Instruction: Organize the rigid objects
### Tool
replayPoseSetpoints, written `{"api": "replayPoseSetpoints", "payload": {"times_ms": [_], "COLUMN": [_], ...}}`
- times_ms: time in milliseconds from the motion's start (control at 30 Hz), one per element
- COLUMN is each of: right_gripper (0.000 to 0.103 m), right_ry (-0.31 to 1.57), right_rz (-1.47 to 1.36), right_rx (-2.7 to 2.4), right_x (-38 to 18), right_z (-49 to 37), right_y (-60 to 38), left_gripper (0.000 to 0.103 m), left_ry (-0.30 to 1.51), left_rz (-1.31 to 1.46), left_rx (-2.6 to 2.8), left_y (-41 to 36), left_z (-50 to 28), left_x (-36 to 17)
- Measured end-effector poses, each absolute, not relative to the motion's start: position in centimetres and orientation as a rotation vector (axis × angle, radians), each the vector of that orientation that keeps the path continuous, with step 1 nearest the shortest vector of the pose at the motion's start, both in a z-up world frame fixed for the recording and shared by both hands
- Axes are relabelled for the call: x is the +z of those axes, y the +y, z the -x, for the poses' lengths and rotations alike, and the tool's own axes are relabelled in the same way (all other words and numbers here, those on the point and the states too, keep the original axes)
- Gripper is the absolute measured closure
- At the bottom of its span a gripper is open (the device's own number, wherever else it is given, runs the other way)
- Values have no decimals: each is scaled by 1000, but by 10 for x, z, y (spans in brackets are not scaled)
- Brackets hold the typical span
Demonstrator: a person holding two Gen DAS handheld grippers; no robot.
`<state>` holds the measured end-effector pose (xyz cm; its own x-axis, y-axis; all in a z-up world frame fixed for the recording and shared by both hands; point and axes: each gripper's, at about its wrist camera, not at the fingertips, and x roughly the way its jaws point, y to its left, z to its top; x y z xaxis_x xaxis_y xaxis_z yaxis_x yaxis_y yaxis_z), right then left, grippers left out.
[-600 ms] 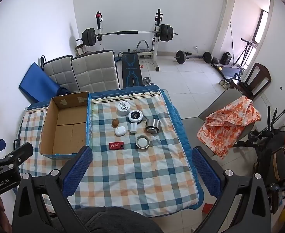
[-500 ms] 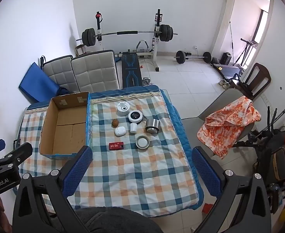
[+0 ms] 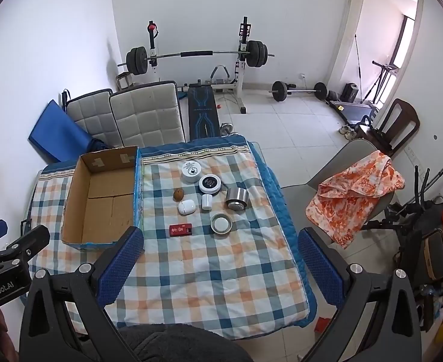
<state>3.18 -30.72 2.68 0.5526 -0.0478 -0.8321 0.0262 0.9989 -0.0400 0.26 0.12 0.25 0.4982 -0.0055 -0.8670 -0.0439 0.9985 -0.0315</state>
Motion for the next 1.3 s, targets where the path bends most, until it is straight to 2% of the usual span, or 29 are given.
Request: {"api": "replayPoseSetpoints", "payload": {"times_ms": [1300], "right_gripper": [0], "right_ry": [956], "right_rz": [17], "right_rx": [-40], "right_x": [41], "right_z": [-32], "right_y": [-304], "left_gripper": [3], "left_ry": [1038], "left_rz": [54], "left_rx": [22], "left_y": [10], "left_z": [-1], "left_x": [7]}}
